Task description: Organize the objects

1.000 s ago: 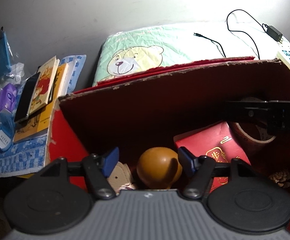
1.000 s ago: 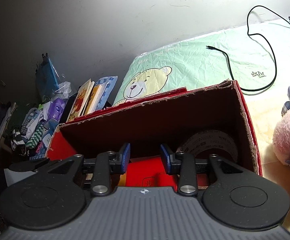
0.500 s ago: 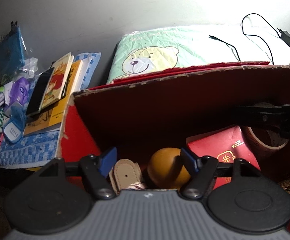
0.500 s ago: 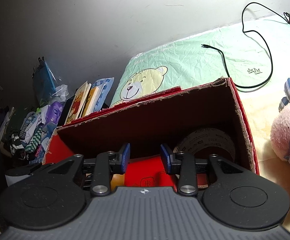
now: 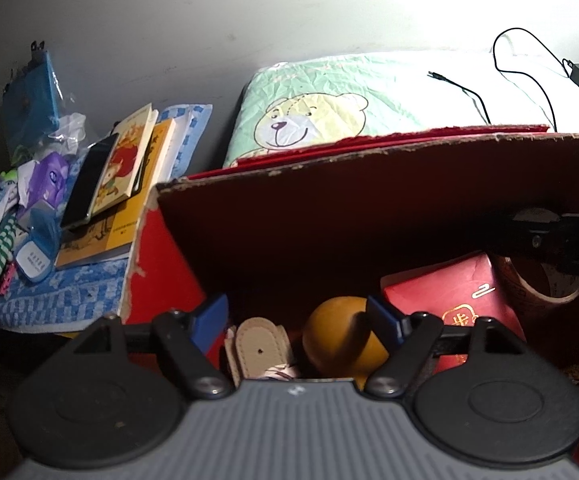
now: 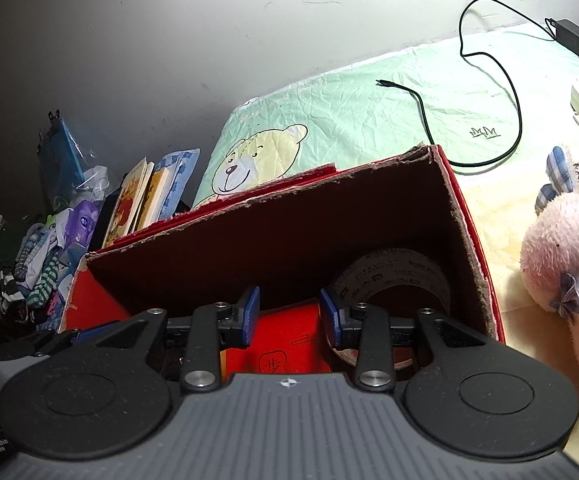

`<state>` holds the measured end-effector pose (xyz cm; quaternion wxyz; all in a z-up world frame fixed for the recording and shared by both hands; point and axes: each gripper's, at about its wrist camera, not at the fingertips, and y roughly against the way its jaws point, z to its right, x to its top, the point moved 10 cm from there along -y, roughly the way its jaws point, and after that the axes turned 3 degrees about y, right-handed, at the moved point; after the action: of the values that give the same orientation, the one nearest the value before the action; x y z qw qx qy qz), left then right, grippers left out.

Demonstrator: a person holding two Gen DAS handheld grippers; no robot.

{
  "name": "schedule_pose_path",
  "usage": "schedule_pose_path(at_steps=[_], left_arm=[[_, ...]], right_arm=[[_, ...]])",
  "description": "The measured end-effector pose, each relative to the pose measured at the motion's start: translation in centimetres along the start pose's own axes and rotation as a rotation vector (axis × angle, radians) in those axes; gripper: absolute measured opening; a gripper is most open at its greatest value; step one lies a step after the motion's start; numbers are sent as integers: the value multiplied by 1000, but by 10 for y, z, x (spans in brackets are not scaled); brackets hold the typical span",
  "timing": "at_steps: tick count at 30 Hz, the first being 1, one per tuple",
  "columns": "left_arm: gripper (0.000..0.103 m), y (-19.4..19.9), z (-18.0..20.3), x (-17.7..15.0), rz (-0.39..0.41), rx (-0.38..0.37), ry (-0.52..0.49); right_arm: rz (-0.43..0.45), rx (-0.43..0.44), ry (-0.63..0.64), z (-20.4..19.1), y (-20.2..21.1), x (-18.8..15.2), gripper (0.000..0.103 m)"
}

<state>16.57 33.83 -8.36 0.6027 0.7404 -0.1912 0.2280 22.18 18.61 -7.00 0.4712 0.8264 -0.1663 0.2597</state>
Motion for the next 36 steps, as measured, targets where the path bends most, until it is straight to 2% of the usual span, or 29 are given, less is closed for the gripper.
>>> schedule_pose_path(at_steps=[5, 30, 36], left_arm=[[83, 0, 0, 0, 0, -7, 0], [85, -1, 0, 0, -9, -7, 9], [90, -3, 1, 0, -23, -23, -3]], right_arm=[[-35, 2, 7, -1, -4, -2, 37], [-17, 20, 10, 0, -3, 4, 37], [-18, 19, 11, 0, -4, 4, 37]])
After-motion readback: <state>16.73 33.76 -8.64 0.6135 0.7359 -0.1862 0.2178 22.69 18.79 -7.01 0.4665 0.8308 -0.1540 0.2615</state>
